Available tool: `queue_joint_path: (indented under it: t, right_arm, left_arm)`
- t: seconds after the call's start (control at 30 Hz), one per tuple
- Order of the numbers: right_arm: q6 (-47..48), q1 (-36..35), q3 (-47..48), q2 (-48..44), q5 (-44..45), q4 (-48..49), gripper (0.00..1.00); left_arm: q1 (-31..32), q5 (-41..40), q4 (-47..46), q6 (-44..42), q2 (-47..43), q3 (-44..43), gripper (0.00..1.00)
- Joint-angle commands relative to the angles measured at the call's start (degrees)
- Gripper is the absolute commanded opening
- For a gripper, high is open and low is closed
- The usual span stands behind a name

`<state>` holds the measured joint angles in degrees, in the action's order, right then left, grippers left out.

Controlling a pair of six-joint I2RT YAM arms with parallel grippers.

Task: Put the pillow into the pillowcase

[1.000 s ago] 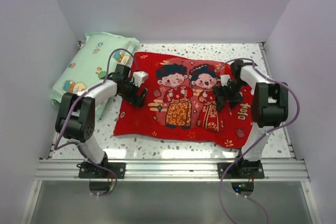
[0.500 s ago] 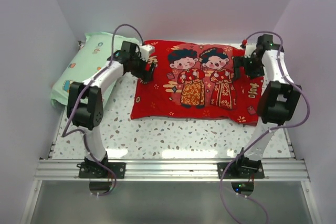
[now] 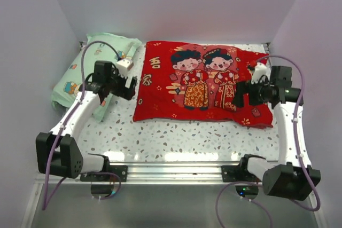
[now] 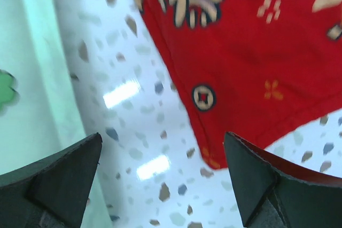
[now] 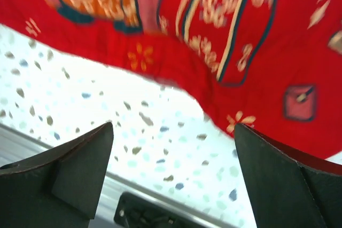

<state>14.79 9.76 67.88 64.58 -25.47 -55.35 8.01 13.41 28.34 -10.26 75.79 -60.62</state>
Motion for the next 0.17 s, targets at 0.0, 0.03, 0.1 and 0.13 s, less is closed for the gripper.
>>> queue_joint_path:
  t: [0.0,0.03,0.1,0.13]
  right_arm:
    - [1.21,0.00,-7.39,-1.10,0.33,1.56,0.99]
    - [1.38,0.00,-8.10,-1.64,0.16,1.74,0.99]
    - [1.21,0.08,-8.90,-2.52,-0.01,2.00,0.99]
    - [1.04,0.00,-8.99,-2.87,-0.10,2.18,0.99]
  left_arm:
    - [-0.10,-0.84,-0.65,-0.55,-3.18,6.73,1.00]
    - [-0.10,-0.75,-1.09,-0.37,-5.11,8.83,1.00]
    - [-0.01,-0.23,-1.79,-0.37,-6.79,10.25,1.00]
    - [-0.10,-0.66,-1.79,-0.46,-7.49,10.26,1.00]
